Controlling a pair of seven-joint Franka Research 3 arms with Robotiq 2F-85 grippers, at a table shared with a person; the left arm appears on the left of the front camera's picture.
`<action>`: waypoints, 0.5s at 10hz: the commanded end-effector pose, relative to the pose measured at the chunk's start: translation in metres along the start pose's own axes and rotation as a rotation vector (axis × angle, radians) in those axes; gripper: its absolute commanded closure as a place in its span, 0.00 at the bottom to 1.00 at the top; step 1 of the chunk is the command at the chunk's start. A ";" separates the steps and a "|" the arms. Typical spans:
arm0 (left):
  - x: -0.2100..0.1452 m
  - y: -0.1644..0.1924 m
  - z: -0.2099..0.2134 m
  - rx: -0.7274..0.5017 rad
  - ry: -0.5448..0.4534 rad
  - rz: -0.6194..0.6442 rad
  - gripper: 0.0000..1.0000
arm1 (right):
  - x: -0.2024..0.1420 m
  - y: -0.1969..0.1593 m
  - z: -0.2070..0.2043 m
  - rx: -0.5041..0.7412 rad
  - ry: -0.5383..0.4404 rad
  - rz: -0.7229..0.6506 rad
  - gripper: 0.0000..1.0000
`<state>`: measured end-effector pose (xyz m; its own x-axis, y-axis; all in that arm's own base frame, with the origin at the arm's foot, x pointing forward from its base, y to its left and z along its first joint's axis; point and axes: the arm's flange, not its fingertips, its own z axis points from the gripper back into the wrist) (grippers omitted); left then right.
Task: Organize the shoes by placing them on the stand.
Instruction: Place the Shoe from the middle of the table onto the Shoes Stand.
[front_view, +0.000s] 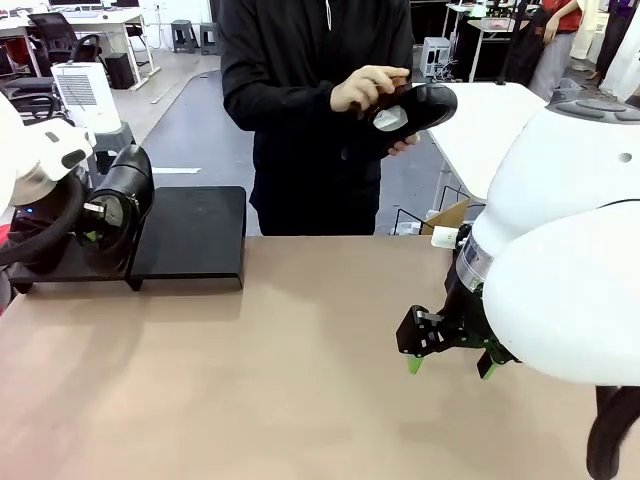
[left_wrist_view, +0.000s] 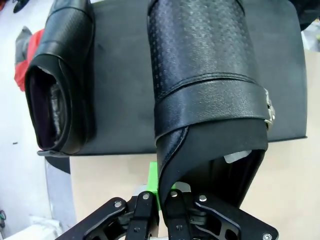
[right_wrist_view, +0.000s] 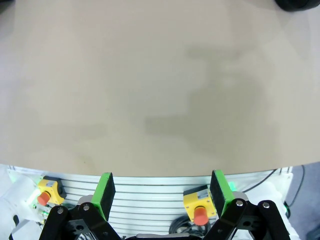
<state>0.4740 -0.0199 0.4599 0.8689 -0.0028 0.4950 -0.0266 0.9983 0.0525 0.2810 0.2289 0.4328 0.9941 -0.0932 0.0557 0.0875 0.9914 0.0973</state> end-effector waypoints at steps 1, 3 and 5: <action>0.011 0.006 -0.004 0.007 -0.034 0.003 1.00 | 0.001 -0.002 0.001 0.016 0.004 0.015 0.00; 0.024 0.024 -0.018 0.061 -0.057 0.029 1.00 | 0.001 -0.002 0.001 0.016 0.004 0.015 0.00; 0.031 0.032 -0.030 0.050 -0.031 0.032 1.00 | 0.001 -0.002 0.001 0.016 0.004 0.015 0.00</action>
<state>0.5050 0.0157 0.4475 0.8630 0.0318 0.5042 -0.0725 0.9955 0.0613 0.2810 0.2289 0.4328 0.9941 -0.0932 0.0557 0.0874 0.9914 0.0973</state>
